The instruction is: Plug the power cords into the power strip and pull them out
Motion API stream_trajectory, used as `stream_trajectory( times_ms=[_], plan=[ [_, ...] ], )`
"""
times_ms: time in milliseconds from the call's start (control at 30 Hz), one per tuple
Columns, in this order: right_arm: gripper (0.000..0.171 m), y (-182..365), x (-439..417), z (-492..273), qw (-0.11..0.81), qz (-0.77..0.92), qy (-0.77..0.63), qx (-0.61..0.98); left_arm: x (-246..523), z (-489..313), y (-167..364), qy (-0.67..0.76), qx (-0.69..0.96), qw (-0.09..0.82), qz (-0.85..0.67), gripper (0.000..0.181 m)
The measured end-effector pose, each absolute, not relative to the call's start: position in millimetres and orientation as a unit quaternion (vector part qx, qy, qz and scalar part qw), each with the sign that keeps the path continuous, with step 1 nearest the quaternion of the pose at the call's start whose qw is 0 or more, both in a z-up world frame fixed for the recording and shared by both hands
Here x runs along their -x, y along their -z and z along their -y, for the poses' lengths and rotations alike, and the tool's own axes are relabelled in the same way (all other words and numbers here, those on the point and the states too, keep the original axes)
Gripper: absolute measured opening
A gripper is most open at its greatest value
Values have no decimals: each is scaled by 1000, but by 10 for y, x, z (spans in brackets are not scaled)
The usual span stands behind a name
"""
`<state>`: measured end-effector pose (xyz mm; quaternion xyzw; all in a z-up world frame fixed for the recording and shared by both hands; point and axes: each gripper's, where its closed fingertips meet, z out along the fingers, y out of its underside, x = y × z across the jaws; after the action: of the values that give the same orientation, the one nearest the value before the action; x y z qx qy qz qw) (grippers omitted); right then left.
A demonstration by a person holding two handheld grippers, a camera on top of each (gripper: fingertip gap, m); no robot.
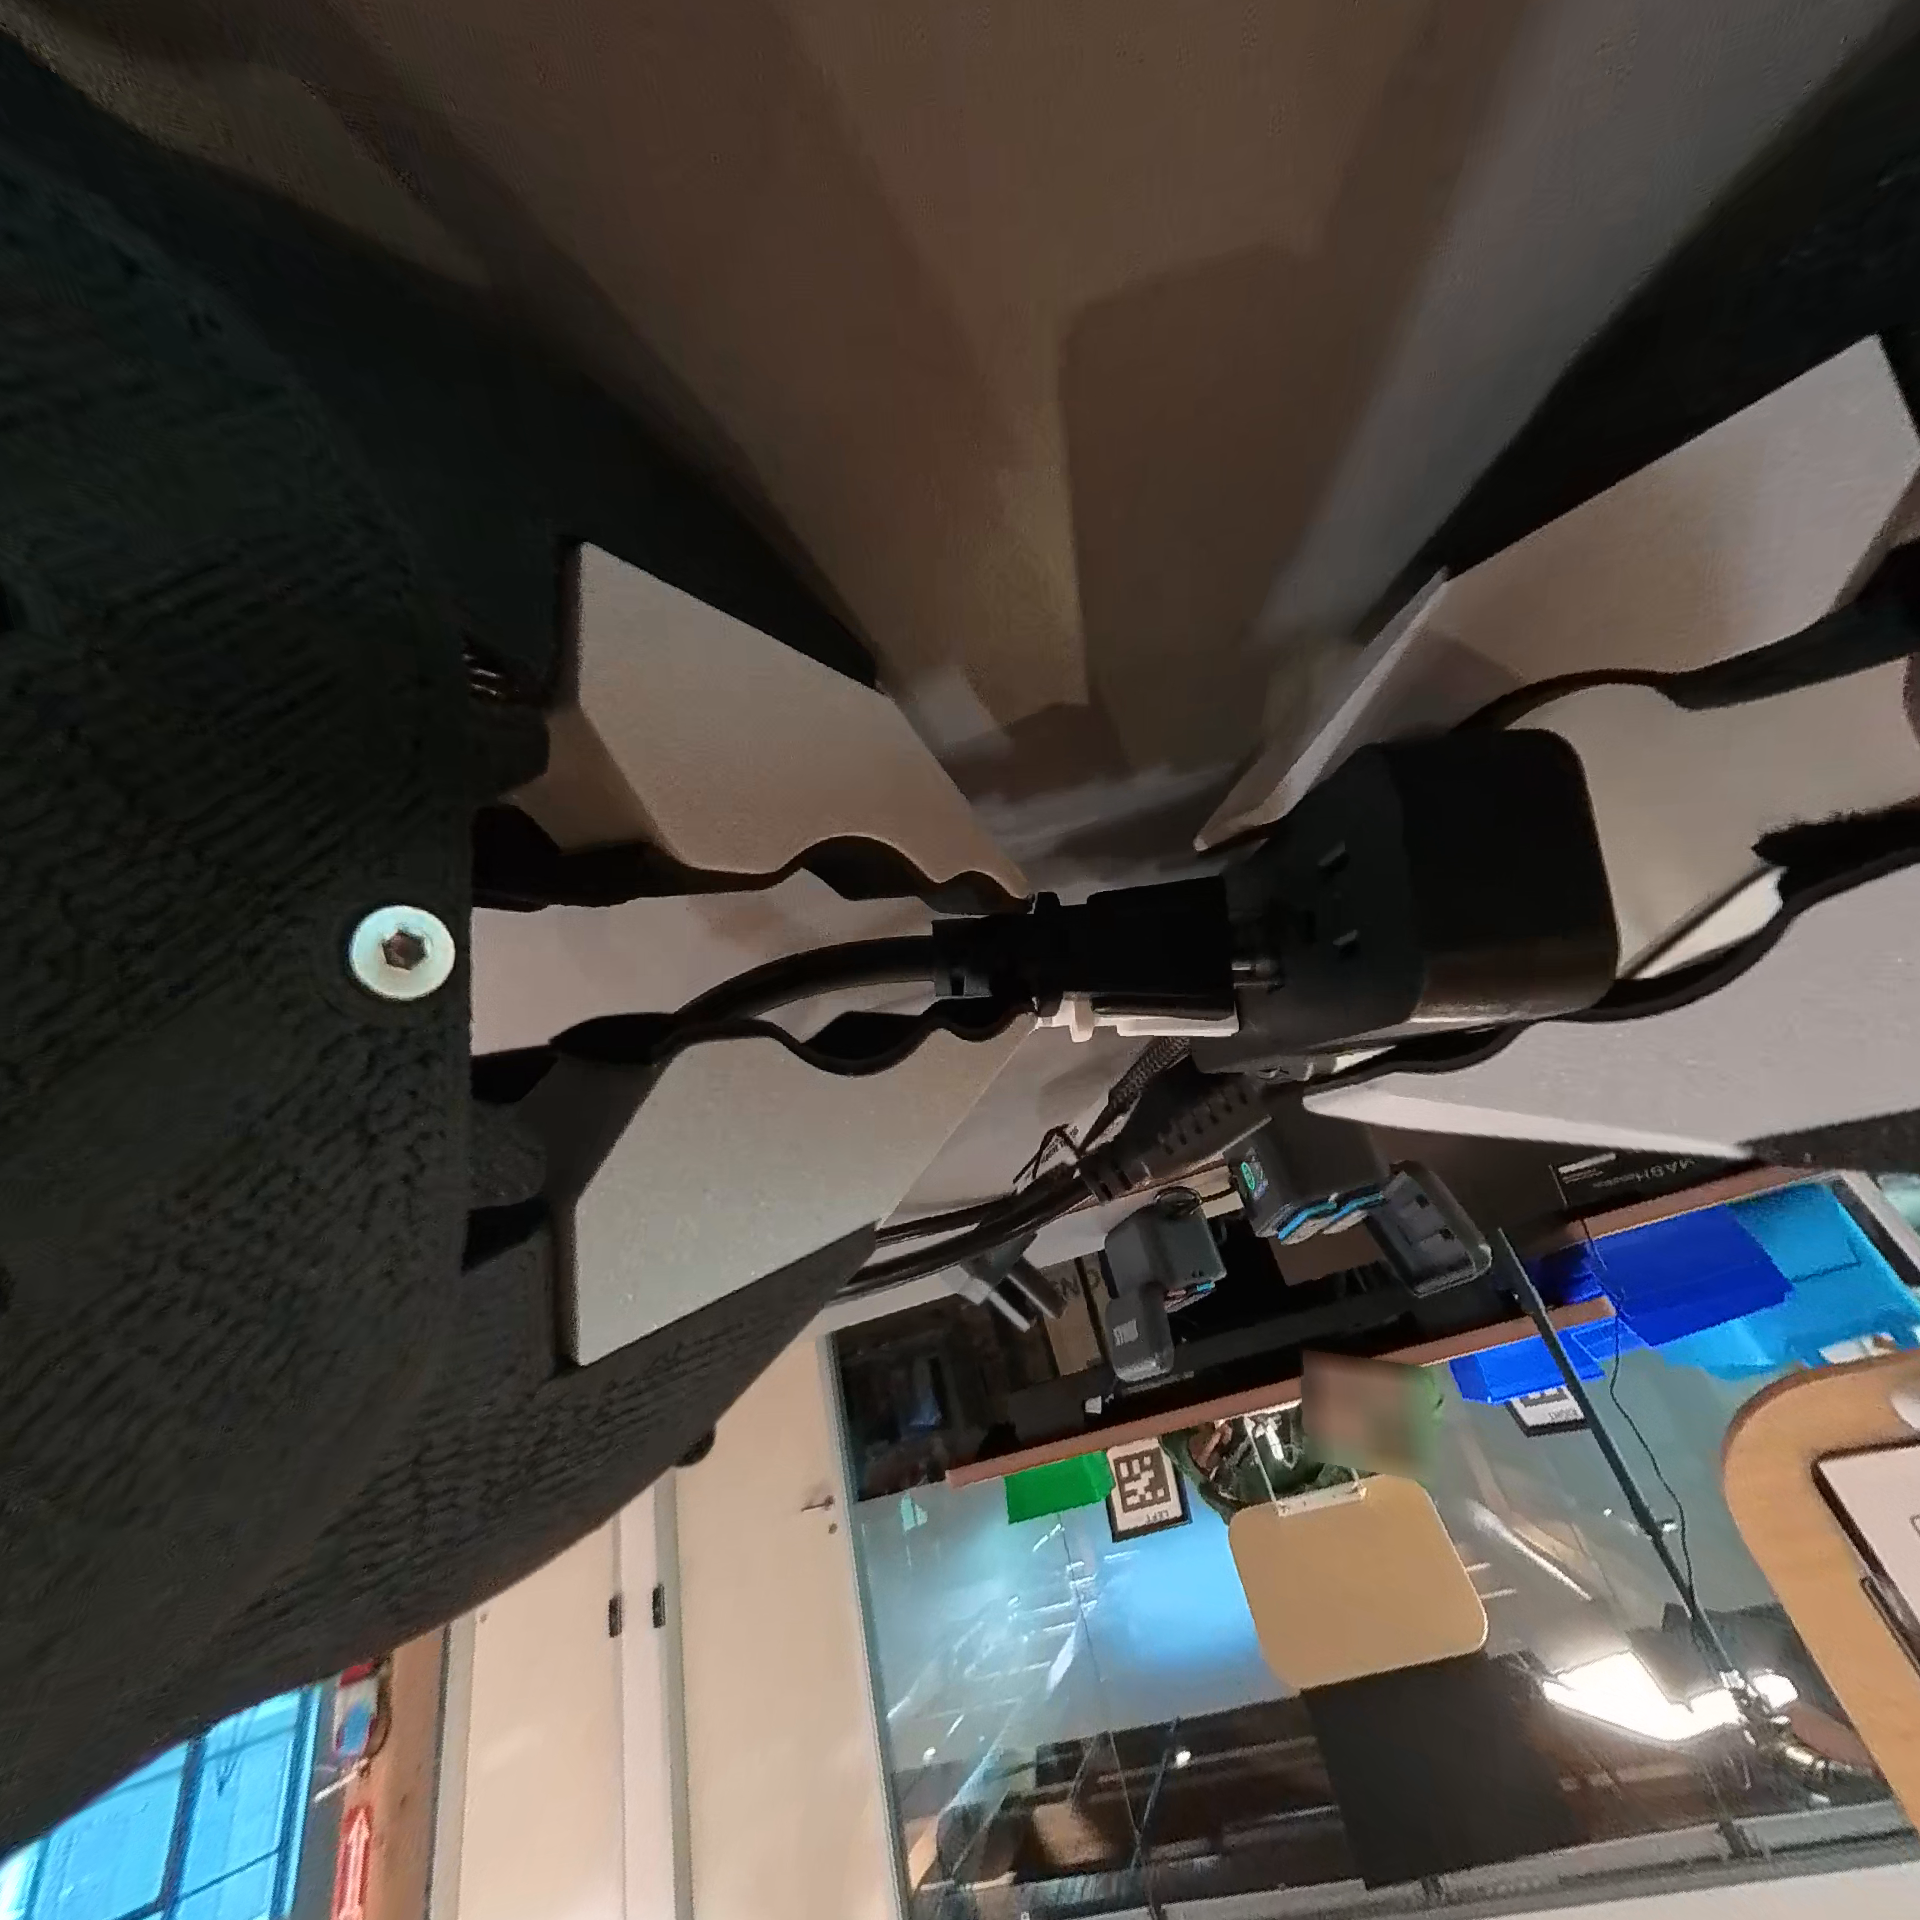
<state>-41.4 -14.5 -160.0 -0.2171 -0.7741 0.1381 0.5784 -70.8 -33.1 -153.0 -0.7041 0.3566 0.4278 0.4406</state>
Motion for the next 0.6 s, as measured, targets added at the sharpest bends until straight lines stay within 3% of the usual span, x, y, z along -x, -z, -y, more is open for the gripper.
stream_trajectory(
  times_ms=[600],
  plan=[
    [14,1624,418,155,568,777,-160,221,719,334,1523,-434,696,442,-364,48]
  ],
)
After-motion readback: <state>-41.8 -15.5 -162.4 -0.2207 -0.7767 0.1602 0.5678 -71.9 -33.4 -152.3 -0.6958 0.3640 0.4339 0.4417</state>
